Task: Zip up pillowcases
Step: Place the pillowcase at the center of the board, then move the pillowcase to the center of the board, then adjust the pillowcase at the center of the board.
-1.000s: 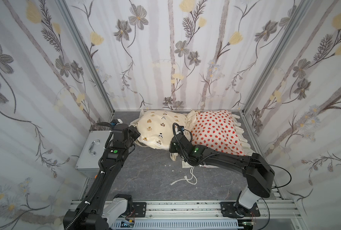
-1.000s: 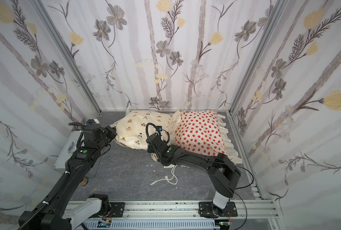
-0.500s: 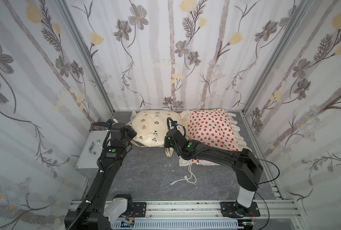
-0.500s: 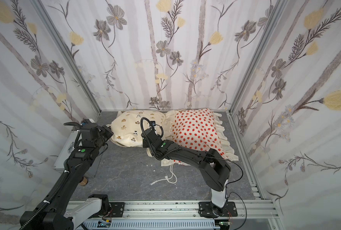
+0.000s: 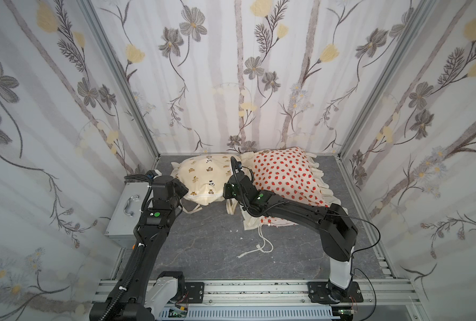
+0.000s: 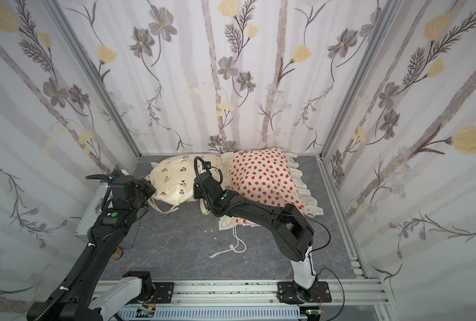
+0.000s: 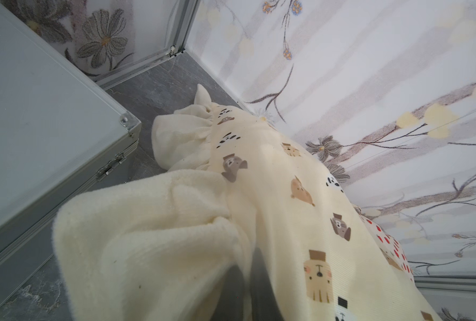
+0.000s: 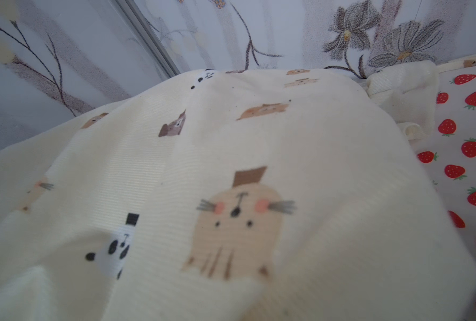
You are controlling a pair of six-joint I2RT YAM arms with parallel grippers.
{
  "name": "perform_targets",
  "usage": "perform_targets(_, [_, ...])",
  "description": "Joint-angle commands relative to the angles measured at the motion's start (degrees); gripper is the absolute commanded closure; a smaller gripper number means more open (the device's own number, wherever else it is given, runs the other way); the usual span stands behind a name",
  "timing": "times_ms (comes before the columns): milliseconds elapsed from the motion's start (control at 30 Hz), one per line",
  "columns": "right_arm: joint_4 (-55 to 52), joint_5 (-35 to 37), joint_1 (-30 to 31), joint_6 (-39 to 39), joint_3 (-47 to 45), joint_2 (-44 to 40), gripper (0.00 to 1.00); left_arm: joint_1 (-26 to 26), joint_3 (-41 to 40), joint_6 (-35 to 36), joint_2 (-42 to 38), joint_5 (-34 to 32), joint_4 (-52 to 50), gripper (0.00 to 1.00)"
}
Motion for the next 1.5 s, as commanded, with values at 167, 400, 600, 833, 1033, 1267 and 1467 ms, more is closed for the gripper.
perform_targets(167, [1.18, -2.77, 0.42, -1.06, 1.93, 4.00, 1.00, 0.17, -2.34, 0.35, 2.07, -0.46, 3.74, 1.00])
perform_targets(400, [2.49, -2.88, 1.49, -0.84, -2.68, -0.97, 0.76, 0.17, -1.46, 1.61, -2.95, -2.22, -0.07, 0.59])
perform_targets(600, [2.94, -1.67, 1.18, -0.25, -10.17, -11.12, 0.55, 0.13, 0.64, 2.39, -5.58, 0.14, -3.25, 0.41])
perform_targets(833, [2.25, -1.04, -2.68, 4.24, -23.05, -23.77, 0.33, -4.46, 1.90, 2.19, -5.47, 6.27, -5.21, 0.28])
perform_targets(1033, [1.51, -3.60, -9.84, 8.48, -33.27, -32.41, 0.23, -18.04, 0.82, 2.55, -2.29, 3.20, -2.69, 0.24])
perform_targets(1267, [1.19, -7.19, -21.18, 9.21, -40.81, -37.09, 0.15, -31.60, 1.71, 1.06, 8.56, 0.47, 5.48, 0.24])
perform_targets(1467, [0.99, -8.49, -29.68, 9.92, -44.16, -37.49, 0.11, -37.69, 6.48, 0.01, 21.20, -0.86, 11.25, 0.21])
